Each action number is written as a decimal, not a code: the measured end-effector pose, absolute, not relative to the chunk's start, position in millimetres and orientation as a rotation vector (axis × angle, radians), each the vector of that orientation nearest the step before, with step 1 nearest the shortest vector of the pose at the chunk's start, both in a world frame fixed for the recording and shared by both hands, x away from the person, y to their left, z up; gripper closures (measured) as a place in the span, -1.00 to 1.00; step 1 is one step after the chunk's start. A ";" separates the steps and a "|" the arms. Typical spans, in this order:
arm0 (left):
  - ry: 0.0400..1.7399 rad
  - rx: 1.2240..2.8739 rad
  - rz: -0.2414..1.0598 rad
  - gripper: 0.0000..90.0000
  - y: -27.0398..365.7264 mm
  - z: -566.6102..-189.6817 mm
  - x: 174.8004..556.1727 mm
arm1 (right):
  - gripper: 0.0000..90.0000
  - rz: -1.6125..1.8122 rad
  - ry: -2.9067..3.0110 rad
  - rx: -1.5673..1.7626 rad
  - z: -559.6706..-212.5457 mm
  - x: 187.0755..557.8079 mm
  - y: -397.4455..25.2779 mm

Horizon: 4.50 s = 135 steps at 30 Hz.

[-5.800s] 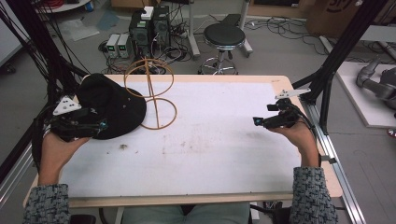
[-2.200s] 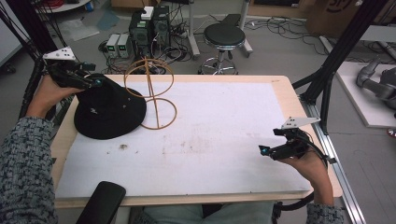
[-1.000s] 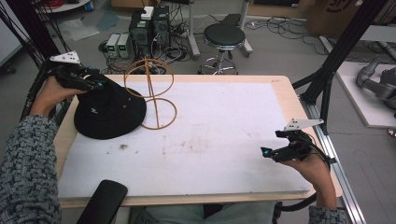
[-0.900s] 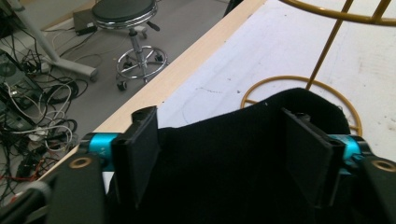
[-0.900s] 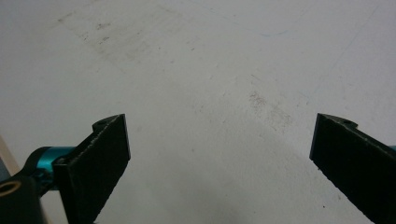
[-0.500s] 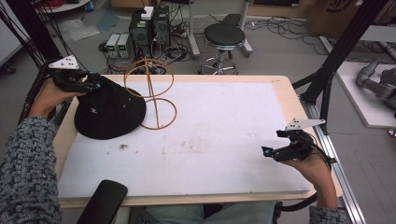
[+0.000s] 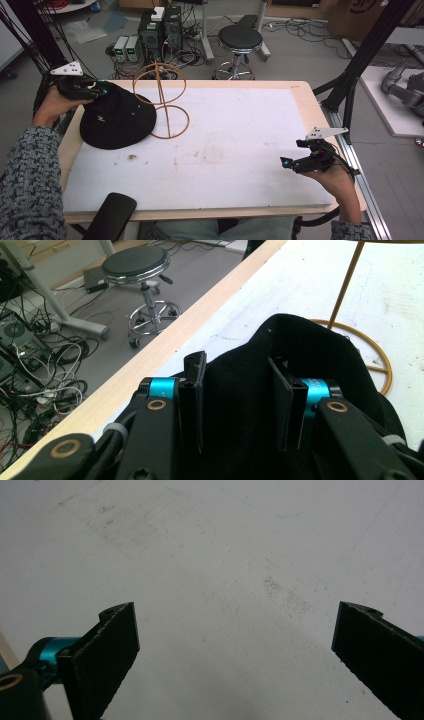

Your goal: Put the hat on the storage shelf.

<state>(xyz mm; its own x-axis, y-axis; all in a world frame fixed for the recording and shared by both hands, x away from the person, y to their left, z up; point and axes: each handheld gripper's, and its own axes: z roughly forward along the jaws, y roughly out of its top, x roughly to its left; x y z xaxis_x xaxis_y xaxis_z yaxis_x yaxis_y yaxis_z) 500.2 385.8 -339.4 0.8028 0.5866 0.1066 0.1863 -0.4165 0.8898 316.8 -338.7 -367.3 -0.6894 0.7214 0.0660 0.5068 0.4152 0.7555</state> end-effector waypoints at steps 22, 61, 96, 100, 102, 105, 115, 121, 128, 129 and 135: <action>0.615 2.029 0.519 0.88 388.3 -331.8 492.7 | -0.90 1.156 2.395 1.078 -364.5 318.0 -341.6; 0.769 1.903 0.710 0.89 424.8 -236.6 392.8 | -0.90 1.311 2.418 0.956 -350.9 383.2 -315.7; 0.683 1.762 0.698 0.89 410.5 -158.9 399.5 | -0.90 1.286 2.413 0.968 -349.6 375.4 -317.5; 0.660 1.763 0.685 0.89 401.8 -155.2 406.5 | -0.90 1.281 2.413 0.971 -349.4 371.9 -318.3; 0.652 1.765 0.681 0.89 396.7 -153.6 410.2 | -0.90 1.278 2.409 0.971 -349.1 370.3 -319.3; 0.647 1.760 0.674 0.89 390.7 -151.8 415.8 | -0.90 1.277 2.404 0.978 -348.6 367.0 -321.0; 0.602 1.748 0.623 0.89 367.5 -154.6 436.7 | -0.90 1.274 2.388 0.990 -346.8 356.5 -324.5; 0.587 1.755 0.603 0.89 354.6 -158.1 446.7 | -0.90 1.267 2.384 0.981 -347.2 353.4 -326.1; 0.577 1.758 0.582 0.89 341.2 -162.6 456.8 | -0.90 1.265 2.384 0.993 -348.8 351.0 -326.9; 0.575 1.763 0.581 0.89 338.8 -163.3 458.4 | -0.90 1.263 2.385 0.991 -348.8 350.9 -327.1; 0.564 1.767 0.569 0.89 327.2 -166.9 465.0 | -0.90 1.259 2.387 0.995 -348.6 349.6 -327.0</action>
